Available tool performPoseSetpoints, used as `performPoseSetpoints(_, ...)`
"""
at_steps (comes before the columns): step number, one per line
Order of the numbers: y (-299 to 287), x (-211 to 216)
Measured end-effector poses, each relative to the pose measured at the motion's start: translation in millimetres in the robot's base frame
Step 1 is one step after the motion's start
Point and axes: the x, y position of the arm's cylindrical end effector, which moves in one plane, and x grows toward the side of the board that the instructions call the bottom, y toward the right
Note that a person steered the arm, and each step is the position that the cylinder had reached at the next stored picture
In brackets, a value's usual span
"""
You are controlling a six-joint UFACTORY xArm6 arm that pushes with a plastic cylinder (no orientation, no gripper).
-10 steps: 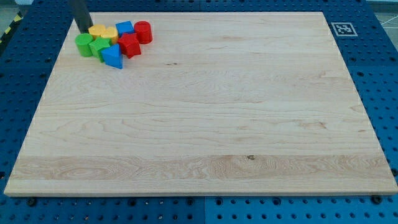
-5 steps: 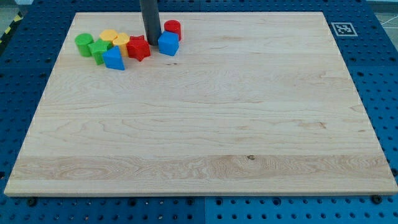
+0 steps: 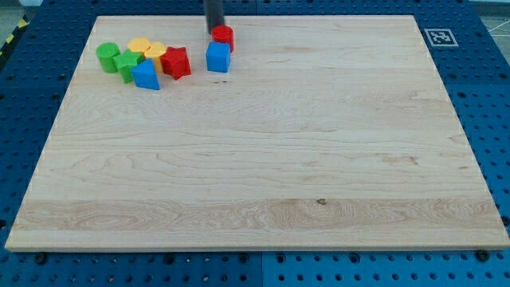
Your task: Slide the red circle and the blue cube to the center of the board
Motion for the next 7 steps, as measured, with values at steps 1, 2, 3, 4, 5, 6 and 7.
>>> performPoseSetpoints(1,1.8,2.5)
performPoseSetpoints(2,1.8,28.4)
performPoseSetpoints(3,0.1,57.1)
performPoseSetpoints(4,-0.5,81.8)
performPoseSetpoints(5,-0.5,100.4)
performPoseSetpoints(6,-0.5,117.0)
performPoseSetpoints(7,0.0,76.9)
